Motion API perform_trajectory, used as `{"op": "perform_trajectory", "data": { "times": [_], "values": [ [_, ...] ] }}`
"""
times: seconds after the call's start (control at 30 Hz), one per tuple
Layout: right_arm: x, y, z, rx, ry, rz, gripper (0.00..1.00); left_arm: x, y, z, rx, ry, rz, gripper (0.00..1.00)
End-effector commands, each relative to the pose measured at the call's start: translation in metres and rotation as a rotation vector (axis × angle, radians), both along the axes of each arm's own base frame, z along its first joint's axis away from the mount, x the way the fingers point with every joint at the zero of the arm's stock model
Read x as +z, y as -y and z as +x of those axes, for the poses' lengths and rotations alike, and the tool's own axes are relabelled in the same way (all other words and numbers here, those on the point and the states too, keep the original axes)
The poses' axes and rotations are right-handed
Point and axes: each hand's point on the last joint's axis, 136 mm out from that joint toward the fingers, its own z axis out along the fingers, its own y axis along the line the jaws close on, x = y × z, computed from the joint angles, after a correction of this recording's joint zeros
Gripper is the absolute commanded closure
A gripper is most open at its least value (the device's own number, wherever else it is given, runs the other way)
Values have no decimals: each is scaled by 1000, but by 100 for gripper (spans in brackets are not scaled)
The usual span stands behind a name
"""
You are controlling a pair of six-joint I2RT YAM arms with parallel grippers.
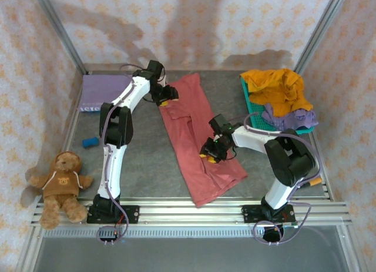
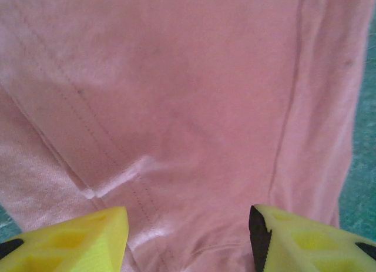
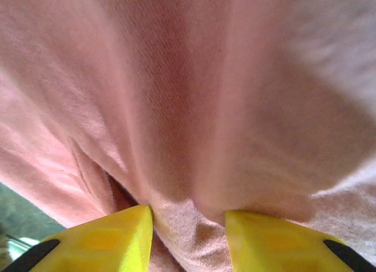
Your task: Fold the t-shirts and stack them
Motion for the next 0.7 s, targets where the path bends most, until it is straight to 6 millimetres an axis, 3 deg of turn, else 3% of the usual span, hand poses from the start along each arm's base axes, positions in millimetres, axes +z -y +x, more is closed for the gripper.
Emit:
{"op": "perform_trajectory", "data": {
  "times": [0.0,0.13,0.4,0.67],
  "values": [
    [-24,-2,0,-143,-38,9,61,-14,1,2,24,-14,-13,42],
    [-14,6,5,-220,9,6,60,-34,3,10,41,-44,-21,42],
    [-1,25,-3,-316,44,-10,55,-58,3,39,91,-39,-21,41],
    [5,0,-4,-258,17,93,48,-52,7,78,130,39,-103,41]
  ]
}}
